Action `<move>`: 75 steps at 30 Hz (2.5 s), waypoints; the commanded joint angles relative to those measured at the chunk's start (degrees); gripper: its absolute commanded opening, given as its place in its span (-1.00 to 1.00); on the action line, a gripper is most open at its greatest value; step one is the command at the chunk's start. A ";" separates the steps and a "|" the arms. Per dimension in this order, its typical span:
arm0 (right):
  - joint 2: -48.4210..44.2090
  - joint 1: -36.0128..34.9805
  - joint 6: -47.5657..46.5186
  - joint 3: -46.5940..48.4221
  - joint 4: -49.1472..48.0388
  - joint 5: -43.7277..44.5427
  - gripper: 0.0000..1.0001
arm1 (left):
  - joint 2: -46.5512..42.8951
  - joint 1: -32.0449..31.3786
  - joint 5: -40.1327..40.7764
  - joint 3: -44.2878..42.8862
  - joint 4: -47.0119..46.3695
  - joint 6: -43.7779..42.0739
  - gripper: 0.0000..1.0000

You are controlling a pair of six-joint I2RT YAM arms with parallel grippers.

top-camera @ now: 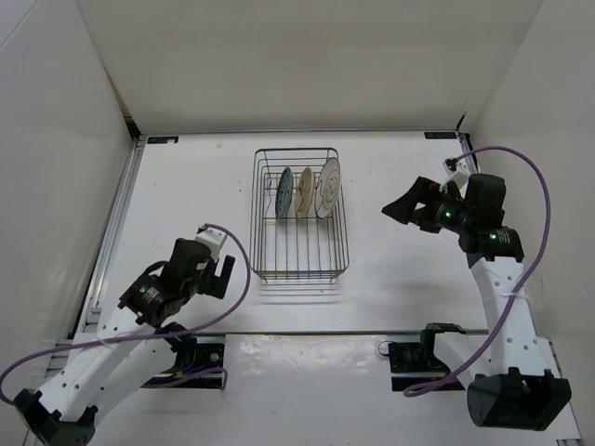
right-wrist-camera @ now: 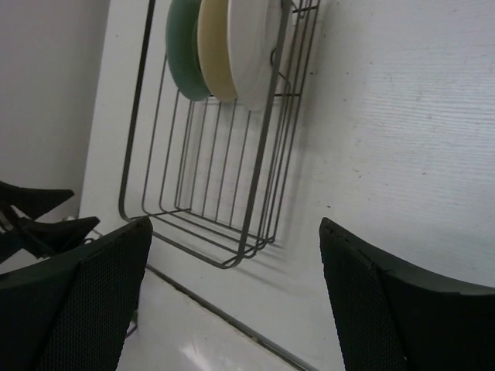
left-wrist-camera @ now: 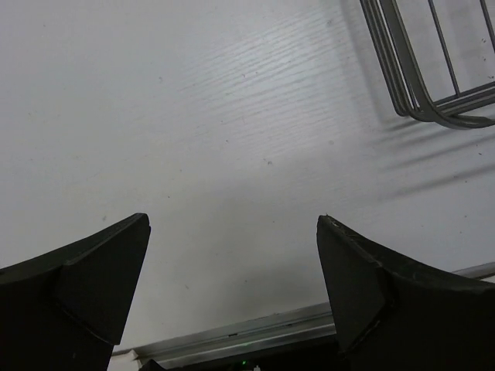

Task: Unload the plates from the dish rack

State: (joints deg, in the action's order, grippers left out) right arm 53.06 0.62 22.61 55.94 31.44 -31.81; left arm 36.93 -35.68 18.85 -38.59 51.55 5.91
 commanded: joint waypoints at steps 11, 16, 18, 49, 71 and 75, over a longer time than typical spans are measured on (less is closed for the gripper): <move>25.50 -10.62 3.86 22.33 -10.97 4.28 0.80 | -11.35 0.26 9.99 3.87 -0.39 4.37 1.00; 37.90 -17.04 0.69 34.05 -4.81 15.10 0.49 | -8.01 0.17 8.66 3.52 -1.19 3.67 1.00; 41.31 -18.02 -0.55 36.41 -4.20 20.55 0.49 | -6.96 0.26 8.04 3.00 -0.66 3.58 1.00; 59.71 -28.66 0.15 49.79 4.42 45.96 -0.34 | -7.84 0.26 8.66 3.78 -2.07 3.32 1.00; 53.12 -32.09 -2.48 53.76 2.50 61.08 -0.49 | -7.57 0.17 8.75 3.96 -2.07 3.14 1.00; 49.26 -32.61 -4.15 52.69 0.90 62.83 -0.49 | -7.40 0.26 8.66 3.96 -2.24 3.05 1.00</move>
State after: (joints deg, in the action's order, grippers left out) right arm 107.94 -31.51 20.47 108.79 36.05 26.87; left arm 29.41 -35.68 27.44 -35.07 50.52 9.06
